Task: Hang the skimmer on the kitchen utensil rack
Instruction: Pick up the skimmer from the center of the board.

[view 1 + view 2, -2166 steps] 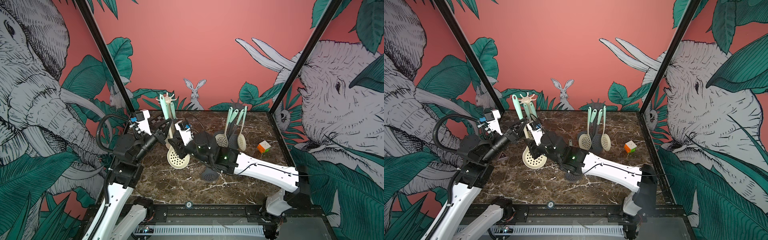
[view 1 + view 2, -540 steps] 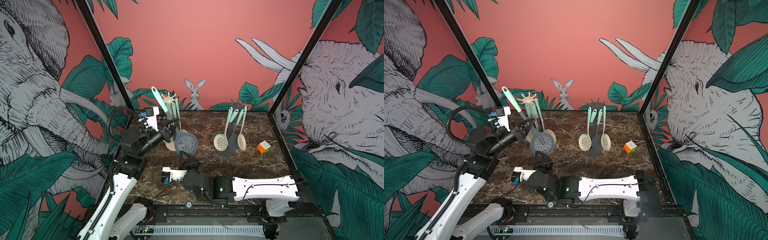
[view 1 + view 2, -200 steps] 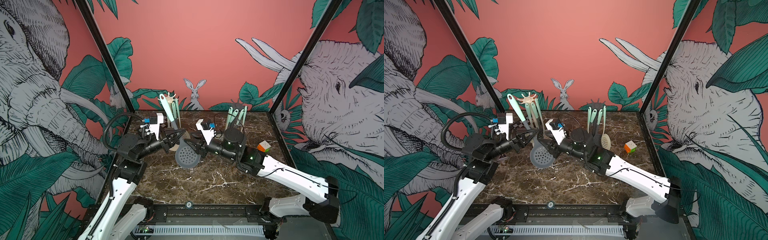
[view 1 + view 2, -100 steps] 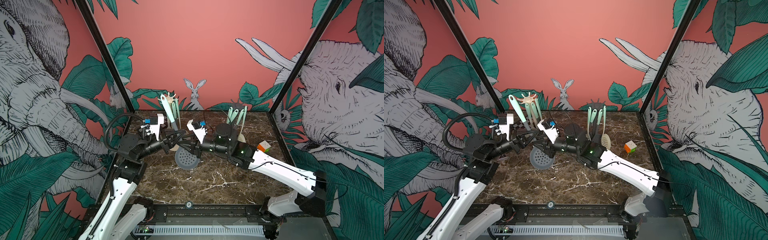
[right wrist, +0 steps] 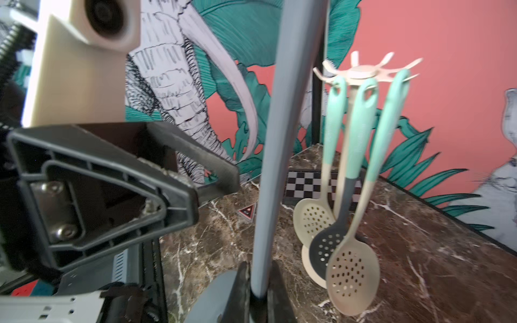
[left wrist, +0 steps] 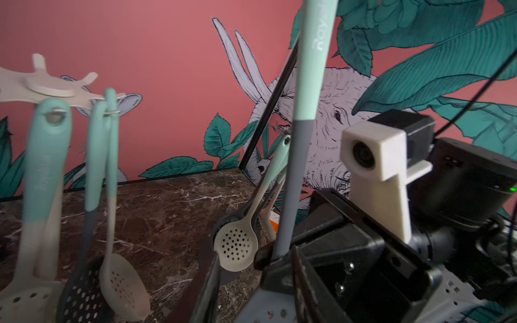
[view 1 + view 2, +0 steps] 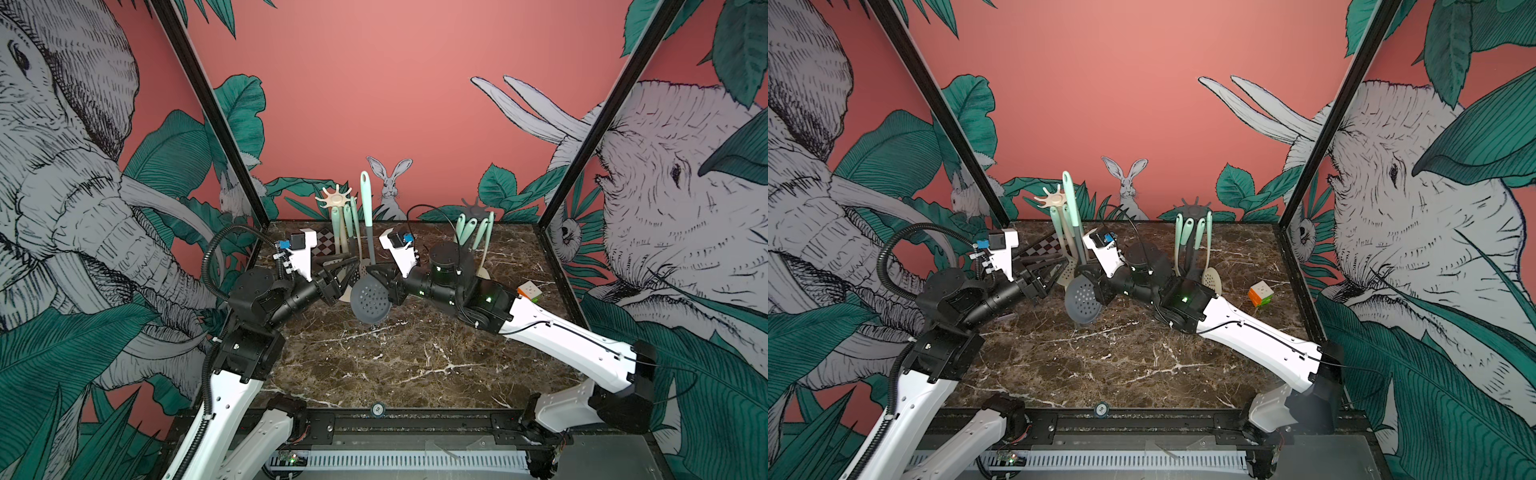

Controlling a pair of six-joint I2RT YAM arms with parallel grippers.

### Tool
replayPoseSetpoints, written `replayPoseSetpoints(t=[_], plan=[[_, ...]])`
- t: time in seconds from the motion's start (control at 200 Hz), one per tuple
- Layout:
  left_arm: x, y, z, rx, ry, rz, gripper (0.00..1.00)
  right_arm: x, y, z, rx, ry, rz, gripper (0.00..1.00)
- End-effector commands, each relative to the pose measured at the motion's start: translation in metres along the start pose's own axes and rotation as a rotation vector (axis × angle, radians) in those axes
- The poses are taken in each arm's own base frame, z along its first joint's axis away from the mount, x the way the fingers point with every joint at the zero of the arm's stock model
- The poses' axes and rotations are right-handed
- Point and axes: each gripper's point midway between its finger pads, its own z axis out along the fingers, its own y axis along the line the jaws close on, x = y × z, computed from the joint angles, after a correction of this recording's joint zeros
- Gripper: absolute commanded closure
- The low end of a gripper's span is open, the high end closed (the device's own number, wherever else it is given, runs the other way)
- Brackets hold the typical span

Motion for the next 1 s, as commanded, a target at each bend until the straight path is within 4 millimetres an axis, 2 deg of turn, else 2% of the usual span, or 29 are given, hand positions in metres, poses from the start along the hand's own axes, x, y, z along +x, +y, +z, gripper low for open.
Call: replayPoseSetpoints(t=[0.0, 0.16, 0.35, 0.775, 0.995], plan=[[-0.003, 0.012, -0.009, -0.108, -0.005, -0.016, 0.57, -0.015, -0.011, -0.005, 0.138, -0.009, -0.062, 1.00], [-0.016, 0.008, -0.010, -0.113, -0.031, -0.016, 0.57, -0.016, -0.004, 0.001, 0.186, 0.024, -0.122, 1.00], [-0.022, 0.004, -0.001, -0.080, -0.038, -0.051, 0.58, -0.013, 0.001, 0.010, 0.235, 0.081, -0.201, 1.00], [-0.020, -0.004, 0.015, -0.037, -0.056, -0.070, 0.60, -0.004, 0.003, 0.018, 0.245, 0.127, -0.228, 1.00], [-0.023, -0.008, 0.009, -0.032, -0.064, -0.060, 0.60, -0.002, -0.004, 0.017, 0.285, 0.138, -0.243, 1.00]])
